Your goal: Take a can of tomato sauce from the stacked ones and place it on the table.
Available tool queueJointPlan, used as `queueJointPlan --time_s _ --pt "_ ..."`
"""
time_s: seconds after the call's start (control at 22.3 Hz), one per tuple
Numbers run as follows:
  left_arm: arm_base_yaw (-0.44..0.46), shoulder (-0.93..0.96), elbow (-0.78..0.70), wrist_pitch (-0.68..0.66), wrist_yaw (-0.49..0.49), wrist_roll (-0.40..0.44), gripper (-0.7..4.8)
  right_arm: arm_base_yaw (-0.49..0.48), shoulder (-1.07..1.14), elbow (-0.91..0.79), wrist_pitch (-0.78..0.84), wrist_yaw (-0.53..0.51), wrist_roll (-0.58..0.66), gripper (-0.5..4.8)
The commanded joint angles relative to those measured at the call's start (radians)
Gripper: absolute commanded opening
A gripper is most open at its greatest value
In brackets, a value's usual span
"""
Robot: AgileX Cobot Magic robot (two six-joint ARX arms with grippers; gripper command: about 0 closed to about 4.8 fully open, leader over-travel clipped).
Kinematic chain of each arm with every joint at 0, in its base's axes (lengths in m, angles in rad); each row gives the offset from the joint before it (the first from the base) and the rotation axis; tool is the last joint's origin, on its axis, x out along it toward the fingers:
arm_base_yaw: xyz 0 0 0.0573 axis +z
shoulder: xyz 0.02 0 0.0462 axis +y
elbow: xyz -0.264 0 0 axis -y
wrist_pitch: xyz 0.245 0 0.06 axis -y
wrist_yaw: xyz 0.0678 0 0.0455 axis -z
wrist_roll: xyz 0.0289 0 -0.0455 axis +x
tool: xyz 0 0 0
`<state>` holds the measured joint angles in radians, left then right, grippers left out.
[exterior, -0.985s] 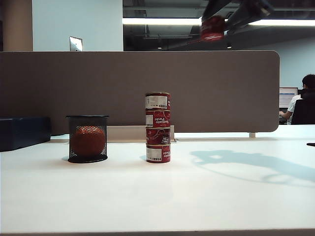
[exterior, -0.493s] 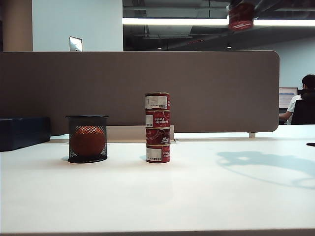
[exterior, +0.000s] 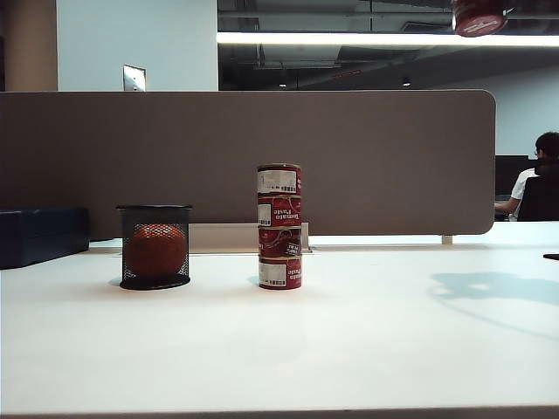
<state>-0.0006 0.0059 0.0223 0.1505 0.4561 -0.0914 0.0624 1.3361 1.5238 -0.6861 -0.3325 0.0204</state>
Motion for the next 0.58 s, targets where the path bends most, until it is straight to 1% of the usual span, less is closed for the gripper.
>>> queueJointPlan --time_s 0.04,0.18,0.27,0.31,0.58 --pt "0.002 0.0 0.005 0.017 0.001 -0.003 -0.06 -0.012 -0.019 0.001 0.001 -0.002 -0.004 2.83" --pt "0.002 0.0 0.005 0.016 0.001 -0.003 -0.06 -0.012 -0.019 -0.002 -0.011 -0.003 -0.003 2.81" --pt "0.002 0.0 0.005 0.017 0.001 -0.003 -0.06 -0.011 -0.018 -0.003 -0.026 -0.003 -0.003 2.53" --pt "0.002 0.0 0.005 0.017 0.001 -0.003 -0.06 -0.011 -0.019 -0.008 -0.028 -0.003 -0.003 2.5" --pt "0.002 0.0 0.005 0.017 0.001 -0.003 -0.06 -0.011 -0.021 -0.034 -0.039 -0.007 -0.003 2.51"
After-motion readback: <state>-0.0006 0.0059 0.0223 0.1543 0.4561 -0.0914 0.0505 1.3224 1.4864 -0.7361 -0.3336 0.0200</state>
